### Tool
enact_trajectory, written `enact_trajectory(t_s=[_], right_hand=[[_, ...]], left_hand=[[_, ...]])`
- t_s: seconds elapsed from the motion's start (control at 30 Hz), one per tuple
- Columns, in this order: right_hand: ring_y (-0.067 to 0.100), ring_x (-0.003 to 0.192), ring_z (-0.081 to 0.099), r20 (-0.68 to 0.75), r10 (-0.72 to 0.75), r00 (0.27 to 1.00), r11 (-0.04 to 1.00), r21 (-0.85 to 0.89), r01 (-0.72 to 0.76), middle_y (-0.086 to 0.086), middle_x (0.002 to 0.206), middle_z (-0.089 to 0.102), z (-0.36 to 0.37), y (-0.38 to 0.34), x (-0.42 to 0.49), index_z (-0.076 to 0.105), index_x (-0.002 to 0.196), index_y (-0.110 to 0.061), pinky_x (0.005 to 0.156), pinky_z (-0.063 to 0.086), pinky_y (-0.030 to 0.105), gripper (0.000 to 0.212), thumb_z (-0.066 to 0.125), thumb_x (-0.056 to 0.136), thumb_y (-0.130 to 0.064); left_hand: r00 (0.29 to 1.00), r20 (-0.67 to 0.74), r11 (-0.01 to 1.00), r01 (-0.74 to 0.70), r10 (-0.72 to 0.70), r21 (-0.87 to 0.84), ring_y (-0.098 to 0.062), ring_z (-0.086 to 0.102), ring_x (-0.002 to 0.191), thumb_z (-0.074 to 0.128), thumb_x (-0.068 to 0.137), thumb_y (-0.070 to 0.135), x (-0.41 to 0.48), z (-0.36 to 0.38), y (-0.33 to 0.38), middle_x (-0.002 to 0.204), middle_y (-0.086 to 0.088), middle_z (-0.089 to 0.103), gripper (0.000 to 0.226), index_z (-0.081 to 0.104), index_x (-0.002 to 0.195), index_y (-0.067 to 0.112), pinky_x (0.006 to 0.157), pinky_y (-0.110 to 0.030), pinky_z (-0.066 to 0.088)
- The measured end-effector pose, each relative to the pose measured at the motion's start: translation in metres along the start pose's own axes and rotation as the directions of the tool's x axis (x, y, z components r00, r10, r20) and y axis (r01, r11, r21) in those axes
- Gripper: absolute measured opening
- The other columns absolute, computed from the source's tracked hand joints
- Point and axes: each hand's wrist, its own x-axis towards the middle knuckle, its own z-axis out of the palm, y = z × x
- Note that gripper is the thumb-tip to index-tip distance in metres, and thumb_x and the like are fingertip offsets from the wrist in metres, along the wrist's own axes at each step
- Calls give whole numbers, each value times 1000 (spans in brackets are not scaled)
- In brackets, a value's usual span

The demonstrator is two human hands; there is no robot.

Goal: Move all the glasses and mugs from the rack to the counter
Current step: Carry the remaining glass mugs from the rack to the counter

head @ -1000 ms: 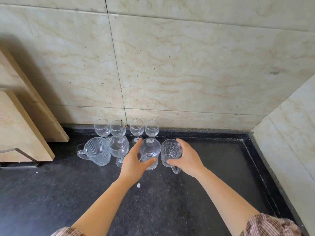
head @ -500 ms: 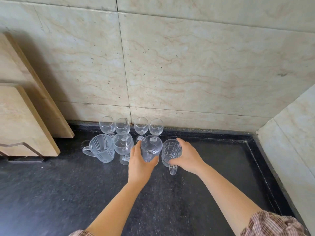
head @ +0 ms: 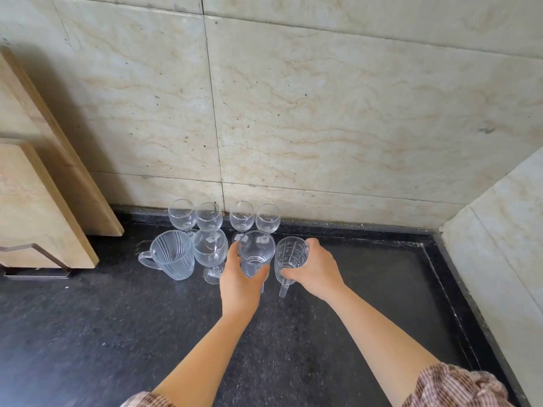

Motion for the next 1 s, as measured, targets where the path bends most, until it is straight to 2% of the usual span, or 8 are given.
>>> enact_trajectory(t_s=[0.2, 0.37, 0.47, 0.6, 0.67, 0.73, 0.8, 1.0], right_hand=[[17, 91, 61, -2, 8, 1000, 1000, -3, -8, -6, 105, 60, -1, 0, 0, 45, 112, -22, 76, 55, 36, 71, 85, 56, -45], [17, 95, 60, 37, 10, 999, 1000, 16, -10, -5, 110, 60, -5, 1, 2, 45, 119, -23, 79, 54, 36, 76, 85, 57, -41], [17, 99, 59, 41, 0, 999, 1000, 20, -1, -4, 116, 59, -4, 2, 1, 45, 121, -23, 83, 52, 37, 76, 85, 59, -39], [18, 109, 56, 48, -13, 999, 1000, 2, 13, -1, 126, 54, -5, 1, -6, 42, 130, -20, 90, 51, 39, 86, 84, 59, -42], [20, 122, 49, 29, -34, 999, 999, -36, 35, 1, 137, 46, -9, -1, -11, 34, 141, -18, 97, 47, 40, 97, 83, 62, -44], [21, 130, 40, -31, -91, 995, 992, -87, 88, 2, 142, 40, -12, -4, -17, 32, 144, -16, 101, 41, 38, 94, 80, 69, -44], [21, 131, 36, -88, -185, 979, 978, -116, 175, 2, 142, 42, -14, -15, -26, 36, 141, -14, 102, 38, 34, 82, 76, 75, -41], [17, 125, 40, 28, -471, 882, 879, -64, 472, 0, 131, 48, 7, -82, -69, 44, 133, -17, 96, 35, 28, 56, 66, 85, -38]], left_hand=[[1000, -1, 1000, 13, -13, 27, 31, 46, 73, 75, 78, 33, 1, -4, -3, 93, 33, 43, 81, 30, 145, 31, 61, -6, 39], [1000, 9, 1000, 9, -9, 17, 5, 49, 103, 75, 78, 35, 1, -8, -5, 125, 13, 53, 83, 28, 147, 33, 79, -18, 40], [999, 31, 1000, 10, -10, 20, 9, 44, 98, 73, 80, 34, 1, -7, -2, 117, 23, 48, 77, 30, 144, 36, 77, -17, 39], [999, 38, 998, 7, -10, 60, 23, 48, 81, 72, 79, 33, -3, -12, 0, 89, 41, 48, 52, 41, 118, 48, 62, -5, 33], [999, 43, 998, 12, -15, 62, 15, 52, 88, 72, 80, 35, -10, -15, 0, 91, 40, 48, 50, 46, 122, 39, 62, -5, 33], [998, 43, 998, 38, -41, 58, -6, 57, 109, 71, 80, 40, -20, -22, 1, 114, 24, 57, 64, 44, 136, 23, 73, -10, 42], [997, 33, 995, 65, -68, 74, -12, 60, 112, 69, 81, 46, -32, -37, 4, 136, 6, 54, 74, 39, 143, 19, 80, -15, 48], [983, -165, 987, 102, -81, 122, -19, 55, 119, 63, 86, 44, -73, -119, 12, 134, -1, 57, 60, 45, 138, 21, 84, -28, 45]])
